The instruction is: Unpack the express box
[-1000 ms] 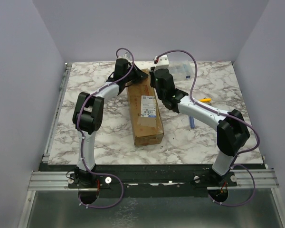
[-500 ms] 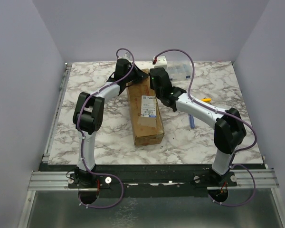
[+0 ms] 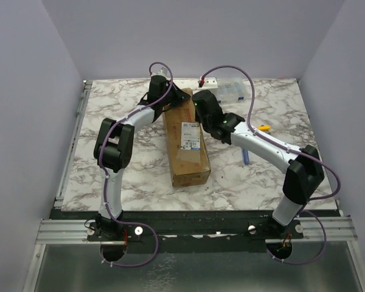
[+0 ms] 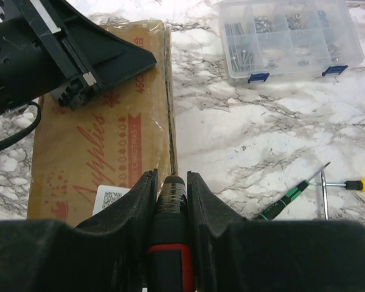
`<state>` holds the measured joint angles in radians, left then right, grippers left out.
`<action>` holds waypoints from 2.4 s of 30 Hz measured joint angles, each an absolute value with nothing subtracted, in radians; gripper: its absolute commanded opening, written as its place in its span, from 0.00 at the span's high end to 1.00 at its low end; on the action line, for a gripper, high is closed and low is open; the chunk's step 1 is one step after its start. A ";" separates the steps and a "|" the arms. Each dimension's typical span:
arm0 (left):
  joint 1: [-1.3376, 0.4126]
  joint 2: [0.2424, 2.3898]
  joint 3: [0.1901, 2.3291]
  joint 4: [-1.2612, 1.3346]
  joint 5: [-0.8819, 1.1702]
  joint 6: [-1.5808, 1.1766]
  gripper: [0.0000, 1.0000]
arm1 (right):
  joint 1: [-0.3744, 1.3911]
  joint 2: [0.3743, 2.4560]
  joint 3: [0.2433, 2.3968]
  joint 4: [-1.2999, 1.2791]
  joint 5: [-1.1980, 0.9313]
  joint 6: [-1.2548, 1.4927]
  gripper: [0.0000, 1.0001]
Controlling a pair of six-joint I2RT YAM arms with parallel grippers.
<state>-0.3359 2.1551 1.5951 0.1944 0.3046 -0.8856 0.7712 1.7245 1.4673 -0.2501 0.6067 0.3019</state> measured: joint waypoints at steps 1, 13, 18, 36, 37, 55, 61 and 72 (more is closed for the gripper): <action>-0.336 2.155 1.595 0.194 0.303 -0.886 1.00 | 0.775 1.719 1.465 -0.262 0.609 0.308 1.00; -0.336 2.155 1.598 0.190 0.290 -0.886 1.00 | 0.884 1.604 1.394 -0.423 0.689 0.415 1.00; -0.336 2.156 1.601 0.185 0.284 -0.886 1.00 | 0.947 1.545 1.362 -0.518 0.730 0.482 1.00; -0.336 2.170 1.621 0.183 0.268 -0.878 1.00 | 1.204 1.419 1.288 -0.892 0.839 0.826 1.00; -0.336 2.170 1.623 0.181 0.268 -0.878 1.00 | 1.221 1.418 1.287 -0.908 0.851 0.851 1.00; -0.340 2.172 1.678 0.123 0.305 -0.800 0.44 | 1.428 1.336 1.237 -1.235 0.819 1.124 1.00; -0.344 2.123 1.724 0.017 0.373 -0.709 0.21 | 1.207 1.139 1.089 -0.989 0.802 0.900 1.00; -0.340 1.617 1.460 -0.223 0.273 -0.517 0.21 | 0.901 1.184 1.029 -0.560 0.609 0.482 1.00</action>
<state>-0.3397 1.6169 1.4601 -0.2234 0.2729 -0.5175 0.9009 1.1839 1.0290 -0.5602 0.6086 0.4824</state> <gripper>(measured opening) 0.789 0.273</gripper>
